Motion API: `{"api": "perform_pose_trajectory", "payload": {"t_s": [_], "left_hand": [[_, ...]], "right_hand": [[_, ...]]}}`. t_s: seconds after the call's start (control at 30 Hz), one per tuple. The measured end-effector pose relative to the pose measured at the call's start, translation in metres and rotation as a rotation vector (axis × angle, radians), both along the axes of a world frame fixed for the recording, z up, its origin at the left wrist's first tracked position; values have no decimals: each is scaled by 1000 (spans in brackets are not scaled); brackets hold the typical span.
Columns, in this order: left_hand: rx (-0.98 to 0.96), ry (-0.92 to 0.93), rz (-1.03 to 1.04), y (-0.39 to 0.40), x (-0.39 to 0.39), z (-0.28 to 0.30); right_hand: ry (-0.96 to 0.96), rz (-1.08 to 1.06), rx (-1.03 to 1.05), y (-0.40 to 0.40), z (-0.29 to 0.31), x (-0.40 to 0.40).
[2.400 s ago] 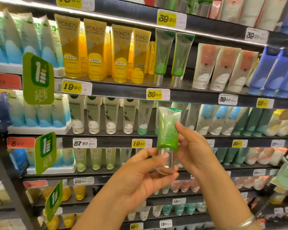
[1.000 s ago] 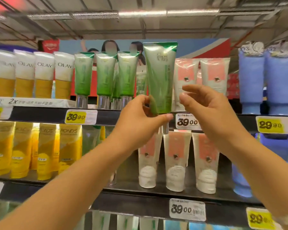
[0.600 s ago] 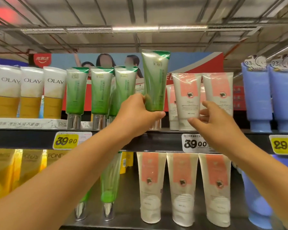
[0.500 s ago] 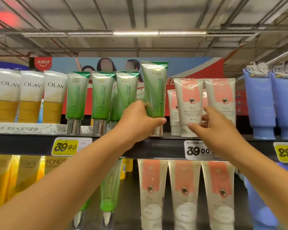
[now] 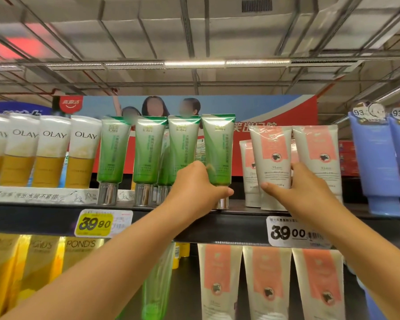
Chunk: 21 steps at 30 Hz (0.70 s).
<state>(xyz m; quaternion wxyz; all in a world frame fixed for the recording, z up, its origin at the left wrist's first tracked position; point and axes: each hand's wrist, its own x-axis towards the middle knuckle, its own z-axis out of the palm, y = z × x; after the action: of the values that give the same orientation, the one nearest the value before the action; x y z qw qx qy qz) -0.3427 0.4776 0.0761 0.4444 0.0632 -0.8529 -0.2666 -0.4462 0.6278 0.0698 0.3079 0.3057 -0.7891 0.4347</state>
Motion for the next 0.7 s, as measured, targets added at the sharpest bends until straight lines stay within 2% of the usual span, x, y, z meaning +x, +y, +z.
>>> {"api": "perform_pose_trajectory", "payload": {"t_s": [0.5,0.7], "left_hand": [[-79,1,118,2,-10,-4],[-98,-84,152,4,-6,-3]], "right_hand": [[14,94,-49,1,0,-5],[102,283,-166,6,-4,-1]]}}
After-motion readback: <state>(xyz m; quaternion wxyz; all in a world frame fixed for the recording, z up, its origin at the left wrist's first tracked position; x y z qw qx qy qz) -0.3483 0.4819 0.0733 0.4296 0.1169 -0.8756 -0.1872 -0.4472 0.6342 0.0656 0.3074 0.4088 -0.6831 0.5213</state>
